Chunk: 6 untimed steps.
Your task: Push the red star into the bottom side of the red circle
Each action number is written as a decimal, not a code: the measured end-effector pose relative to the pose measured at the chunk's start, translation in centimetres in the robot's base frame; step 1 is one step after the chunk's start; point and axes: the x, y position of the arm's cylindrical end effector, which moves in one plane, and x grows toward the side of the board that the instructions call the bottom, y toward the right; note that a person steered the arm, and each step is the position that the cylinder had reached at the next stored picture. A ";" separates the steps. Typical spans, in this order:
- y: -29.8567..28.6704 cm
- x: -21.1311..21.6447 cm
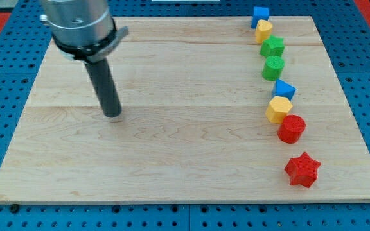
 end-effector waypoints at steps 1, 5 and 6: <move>1.8 2.5; 23.6 15.2; 29.6 15.1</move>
